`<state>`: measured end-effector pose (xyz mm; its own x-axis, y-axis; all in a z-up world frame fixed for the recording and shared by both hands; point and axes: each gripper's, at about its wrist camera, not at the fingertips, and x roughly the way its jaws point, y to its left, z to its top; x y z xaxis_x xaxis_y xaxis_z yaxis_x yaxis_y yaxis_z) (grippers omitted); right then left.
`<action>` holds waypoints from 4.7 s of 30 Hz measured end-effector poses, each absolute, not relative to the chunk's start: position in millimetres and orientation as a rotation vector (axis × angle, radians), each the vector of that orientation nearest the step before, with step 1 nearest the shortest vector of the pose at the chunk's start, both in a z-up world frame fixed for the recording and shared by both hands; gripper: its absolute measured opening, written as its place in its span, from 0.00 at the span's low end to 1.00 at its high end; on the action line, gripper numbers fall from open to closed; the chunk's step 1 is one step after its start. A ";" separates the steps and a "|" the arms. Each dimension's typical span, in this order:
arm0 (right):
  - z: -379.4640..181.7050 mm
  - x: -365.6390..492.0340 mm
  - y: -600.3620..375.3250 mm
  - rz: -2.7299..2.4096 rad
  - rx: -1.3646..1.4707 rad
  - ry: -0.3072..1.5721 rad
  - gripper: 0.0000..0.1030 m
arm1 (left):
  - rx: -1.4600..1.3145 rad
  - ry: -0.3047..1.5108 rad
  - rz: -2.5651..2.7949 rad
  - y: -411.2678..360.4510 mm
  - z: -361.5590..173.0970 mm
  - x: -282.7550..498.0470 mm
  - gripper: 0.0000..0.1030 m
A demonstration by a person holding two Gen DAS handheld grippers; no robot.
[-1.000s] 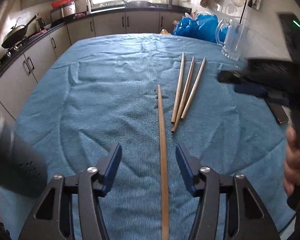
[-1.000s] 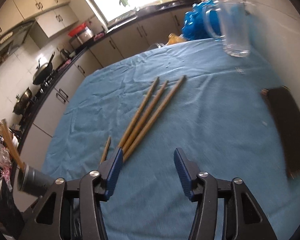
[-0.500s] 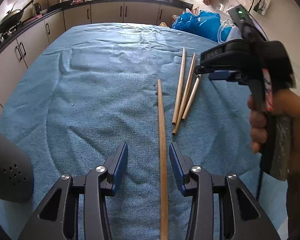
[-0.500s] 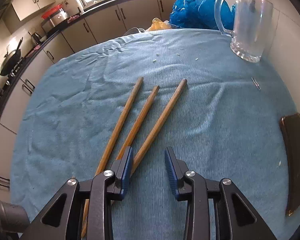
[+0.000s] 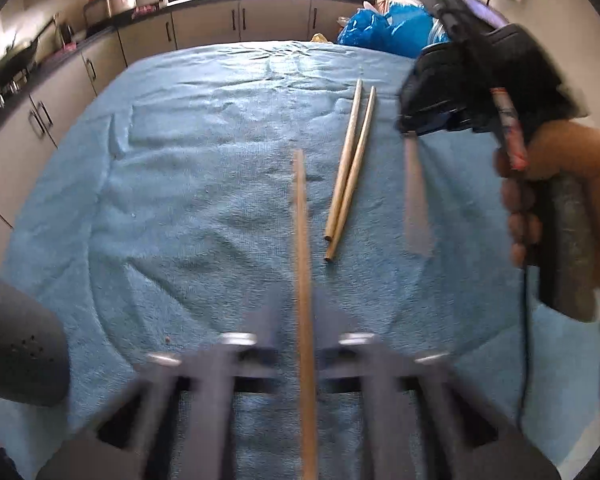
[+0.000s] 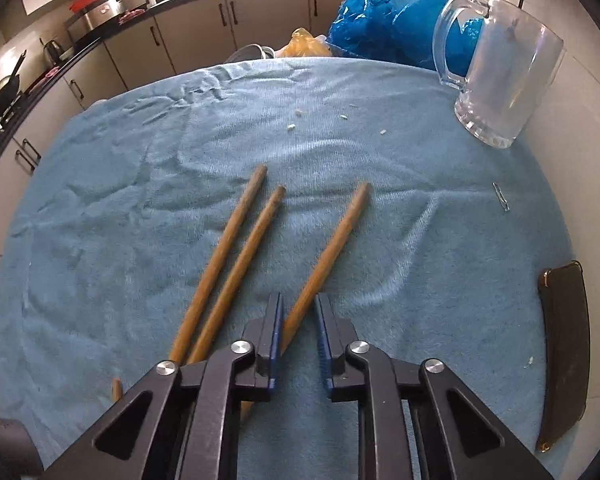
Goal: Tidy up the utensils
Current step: 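Close the left gripper on a chopstick while the right gripper closes on another, then lift both held chopsticks and carry them over the black holder, then lower both chopsticks into the black holder and open both grippers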
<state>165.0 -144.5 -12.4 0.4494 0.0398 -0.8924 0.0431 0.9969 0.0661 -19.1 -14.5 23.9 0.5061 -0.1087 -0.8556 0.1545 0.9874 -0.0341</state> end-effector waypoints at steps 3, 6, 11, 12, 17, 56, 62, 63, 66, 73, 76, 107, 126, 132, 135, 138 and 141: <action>-13.6 150.0 -151.0 0.024 0.072 1.114 0.08 | 0.002 1.044 -0.164 -8.9 24.9 -20.2 0.07; -15.1 123.4 -158.1 0.059 0.053 1.118 0.08 | -0.026 1.060 -0.170 -1.2 25.1 -25.9 0.07; -17.9 64.4 -168.6 0.110 0.011 1.118 0.08 | -0.070 1.080 -0.190 15.4 25.3 -49.3 0.07; -18.8 45.0 -172.6 0.127 0.006 1.120 0.08 | -0.073 1.082 -0.196 19.0 25.3 -56.9 0.07; -21.3 -27.0 -184.0 0.187 -0.018 1.153 0.08 | -0.103 1.114 -0.243 32.7 26.6 -94.0 0.07; -21.1 3.4 -180.5 0.167 0.004 1.205 0.07 | 0.089 1.131 -0.315 19.9 37.9 -70.4 0.06; -4.8 -27.1 -190.2 0.192 0.128 1.073 0.07 | 0.016 0.987 -0.300 39.2 68.7 -92.2 0.06; 0.3 -31.6 -191.8 0.196 0.134 1.052 0.07 | 0.004 0.963 -0.296 42.7 75.1 -96.5 0.06; 23.1 -50.8 -186.8 0.220 0.149 0.963 0.07 | -0.026 0.901 -0.289 52.2 90.7 -108.8 0.06; 73.4 -81.0 -166.4 0.271 0.161 0.792 0.07 | -0.137 0.764 -0.289 73.6 131.5 -135.9 0.06; 91.2 -83.4 -156.1 0.291 0.177 0.732 0.07 | -0.188 0.697 -0.279 91.9 152.3 -146.0 0.06; 183.5 -29.9 61.8 0.548 0.346 0.292 0.08 | -0.407 0.259 -0.012 241.9 222.6 -82.0 0.06; 138.3 -10.2 74.5 0.489 0.278 0.362 0.08 | -0.389 0.342 0.067 245.1 173.3 -47.6 0.06; 141.8 -19.1 70.7 0.493 0.275 0.349 0.28 | -0.363 0.353 0.108 240.7 178.8 -62.6 0.27; 145.2 -25.4 63.3 0.486 0.287 0.336 0.41 | -0.353 0.332 0.136 238.9 184.4 -77.7 0.38; 147.6 -31.6 55.3 0.479 0.296 0.333 0.48 | -0.361 0.333 0.155 237.9 188.0 -92.7 0.44; 148.6 -41.1 42.8 0.462 0.308 0.327 0.56 | -0.353 0.350 0.179 234.4 188.4 -107.6 0.49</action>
